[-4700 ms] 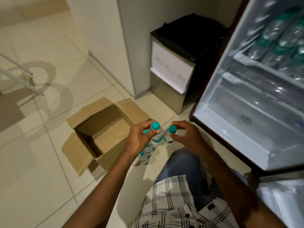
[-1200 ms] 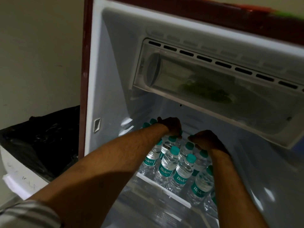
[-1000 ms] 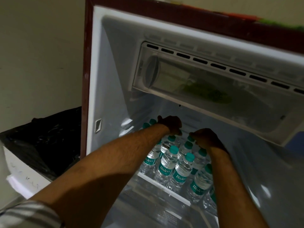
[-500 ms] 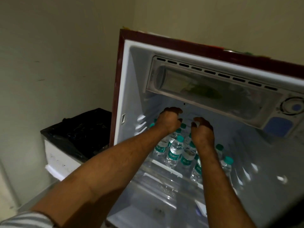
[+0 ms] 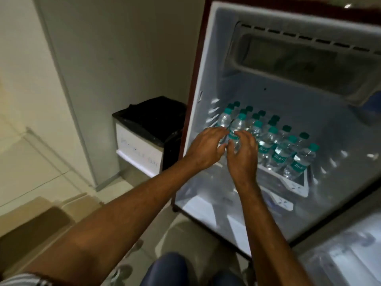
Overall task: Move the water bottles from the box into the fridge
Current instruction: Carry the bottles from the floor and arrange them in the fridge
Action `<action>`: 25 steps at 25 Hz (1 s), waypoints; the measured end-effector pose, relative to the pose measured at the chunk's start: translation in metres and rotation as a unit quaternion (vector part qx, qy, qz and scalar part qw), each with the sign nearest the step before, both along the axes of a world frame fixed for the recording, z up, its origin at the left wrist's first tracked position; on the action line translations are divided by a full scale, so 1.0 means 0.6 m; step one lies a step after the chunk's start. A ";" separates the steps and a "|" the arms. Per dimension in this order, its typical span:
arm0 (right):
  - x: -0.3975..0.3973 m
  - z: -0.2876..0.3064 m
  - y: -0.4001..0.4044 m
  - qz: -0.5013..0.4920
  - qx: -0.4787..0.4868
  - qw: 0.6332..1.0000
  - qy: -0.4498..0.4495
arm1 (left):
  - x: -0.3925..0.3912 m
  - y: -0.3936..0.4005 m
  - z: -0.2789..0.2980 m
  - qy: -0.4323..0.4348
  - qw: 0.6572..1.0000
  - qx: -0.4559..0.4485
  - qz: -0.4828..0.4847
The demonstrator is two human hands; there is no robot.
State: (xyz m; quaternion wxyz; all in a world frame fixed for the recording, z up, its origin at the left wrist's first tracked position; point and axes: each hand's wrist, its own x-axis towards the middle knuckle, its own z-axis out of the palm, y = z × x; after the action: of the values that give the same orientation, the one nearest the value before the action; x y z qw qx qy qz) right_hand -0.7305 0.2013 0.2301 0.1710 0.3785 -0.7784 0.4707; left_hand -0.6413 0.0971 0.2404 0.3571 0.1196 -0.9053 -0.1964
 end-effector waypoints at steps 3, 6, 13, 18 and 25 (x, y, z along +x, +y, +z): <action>0.086 -0.073 0.013 0.043 0.026 0.999 -0.019 | 0.107 0.010 -0.071 -0.035 0.998 0.014 0.055; 0.166 -0.146 0.021 0.087 0.055 0.994 -0.042 | 0.207 0.025 -0.138 -0.057 0.993 0.054 0.090; 0.351 -0.312 0.007 0.198 0.093 0.974 -0.061 | 0.462 0.043 -0.322 -0.115 0.948 0.157 0.253; 0.484 -0.419 0.026 0.326 0.216 0.910 -0.138 | 0.633 0.115 -0.443 -0.119 0.876 0.267 0.383; 0.569 -0.491 0.022 0.395 0.378 0.820 -0.169 | 0.733 0.207 -0.552 -0.104 0.764 0.415 0.483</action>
State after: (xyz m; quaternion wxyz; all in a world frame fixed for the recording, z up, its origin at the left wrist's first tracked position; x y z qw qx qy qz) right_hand -0.3892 0.2147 -0.0644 -0.3203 0.6031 -0.6956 0.2231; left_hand -0.2016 0.2215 -0.0907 0.2235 0.6971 -0.5897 -0.3411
